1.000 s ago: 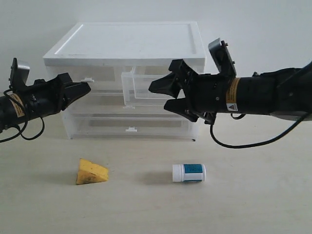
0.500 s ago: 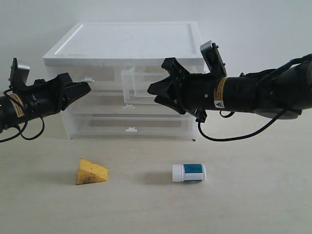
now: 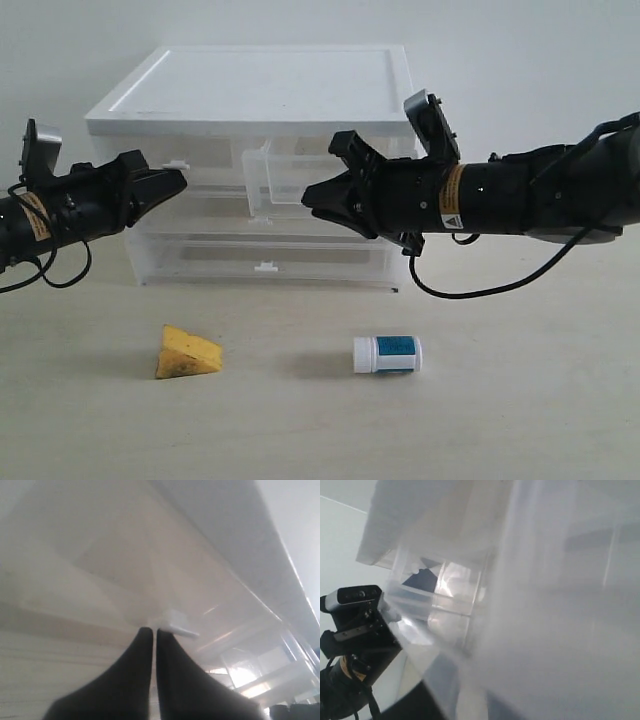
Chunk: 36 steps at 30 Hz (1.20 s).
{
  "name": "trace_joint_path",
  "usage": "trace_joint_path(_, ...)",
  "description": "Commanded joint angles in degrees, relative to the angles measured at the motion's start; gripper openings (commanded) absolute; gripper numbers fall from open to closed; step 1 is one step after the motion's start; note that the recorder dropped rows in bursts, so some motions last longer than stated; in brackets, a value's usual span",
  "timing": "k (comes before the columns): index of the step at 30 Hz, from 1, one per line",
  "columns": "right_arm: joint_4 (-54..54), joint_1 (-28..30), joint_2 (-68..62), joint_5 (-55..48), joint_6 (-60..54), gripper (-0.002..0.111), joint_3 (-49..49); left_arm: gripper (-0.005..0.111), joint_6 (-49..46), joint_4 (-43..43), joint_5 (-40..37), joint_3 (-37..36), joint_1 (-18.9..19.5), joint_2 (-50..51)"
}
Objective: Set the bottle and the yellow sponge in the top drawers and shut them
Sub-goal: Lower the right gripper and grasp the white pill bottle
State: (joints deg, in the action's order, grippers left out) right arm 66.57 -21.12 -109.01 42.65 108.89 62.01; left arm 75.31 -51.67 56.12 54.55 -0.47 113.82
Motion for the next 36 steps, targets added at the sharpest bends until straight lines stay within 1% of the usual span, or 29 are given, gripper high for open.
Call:
trace_joint_path(1, 5.04, -0.11, 1.55, 3.26, -0.79, 0.0, -1.95, 0.004, 0.16, 1.71, 0.38, 0.5, -0.04, -0.09)
trace_joint_path(7, 6.41, -0.11, 4.38, 2.75, -1.29, 0.0, -5.59, 0.004, 0.16, 1.71, 0.38, 0.5, -0.04, -0.09)
trace_joint_path(12, 7.75, -0.11, 5.62, 2.55, -1.29, 0.0, -6.06, 0.004, 0.16, 1.6, 0.38, 0.5, -0.04, -0.09)
trace_joint_path(13, 7.75, -0.11, 5.62, 2.55, -1.29, 0.001, -6.06, 0.004, 0.16, 1.6, 0.38, 0.5, -0.04, -0.09)
trace_joint_path(14, 7.64, -0.11, 5.62, 2.55, -1.29, 0.004, -6.06, 0.004, 0.16, 1.48, 0.38, 0.5, -0.04, -0.09)
trace_joint_path(15, 7.66, -0.11, 5.62, 2.44, -1.45, 0.008, -5.92, 0.004, 0.16, 1.48, 0.38, 0.5, -0.04, -0.09)
trace_joint_path(17, 7.66, -0.11, 5.62, 2.44, -1.45, 0.025, -5.92, 0.004, 0.16, 1.35, 0.38, 0.5, -0.04, -0.09)
trace_joint_path(18, 7.66, -0.11, 5.62, 2.56, -1.45, 0.036, -5.92, 0.004, 0.16, 1.35, 0.38, 0.5, -0.04, -0.09)
trace_joint_path(19, 8.57, -0.11, 5.62, 3.52, -1.45, 0.054, -5.92, 0.004, 0.16, 1.35, 0.38, 0.5, -0.04, -0.09)
trace_joint_path(20, 9.73, -0.11, 5.62, 5.19, -1.45, 0.062, -5.92, 0.004, 0.16, 1.35, 0.38, 0.5, -0.04, -0.09)
trace_joint_path(21, 13.39, -0.11, 5.62, 8.72, 0.3, 0.061, -5.92, 0.004, 0.16, 1.35, 0.38, 0.5, -0.04, -0.09)
trace_joint_path(22, 15.83, -0.11, 5.62, 10.23, 1.41, 0.058, -5.92, 0.004, 0.16, 1.35, 0.38, 0.5, -0.04, -0.09)
trace_joint_path(23, 21.07, -0.11, 5.62, 12.42, 3.19, 0.051, -5.92, 0.004, 0.16, 1.35, 0.38, 0.5, -0.04, -0.09)
trace_joint_path(24, 24.31, -0.11, 5.62, 13.54, 4.21, 0.048, -5.92, 0.004, 0.16, 1.35, 0.38, 0.5, -0.04, -0.09)
trace_joint_path(25, 30.22, -0.11, 5.62, 16.39, 5.03, 0.044, -5.92, 0.004, 0.16, 1.35, 0.38, 0.5, -0.04, -0.09)
trace_joint_path(26, 33.37, -0.11, 5.62, 17.76, 6.23, 0.043, -6.04, 0.004, 0.16, 1.35, 0.38, 0.5, -0.04, -0.09)
trace_joint_path(27, 33.37, -0.11, 5.62, 18.83, 6.9, 0.043, -6.59, 0.004, 0.16, 1.35, 0.38, 0.5, -0.04, -0.09)
trace_joint_path(31, 33.37, -0.23, 5.62, 18.39, 1.5, 0.043, -8.25, 0.004, 0.16, 1.35, 0.38, 0.5, -0.04, -0.09)
trace_joint_path(34, 33.37, -0.23, 5.62, 12.94, -2.11, 0.043, -9.59, 0.004, 0.16, 1.35, 0.38, 0.5, -0.04, -0.09)
trace_joint_path(36, 33.37, -0.23, 5.62, 6.46, -6.11, 0.045, -10.66, 0.004, -0.21, 1.34, 0.38, 0.5, -0.04, -0.09)
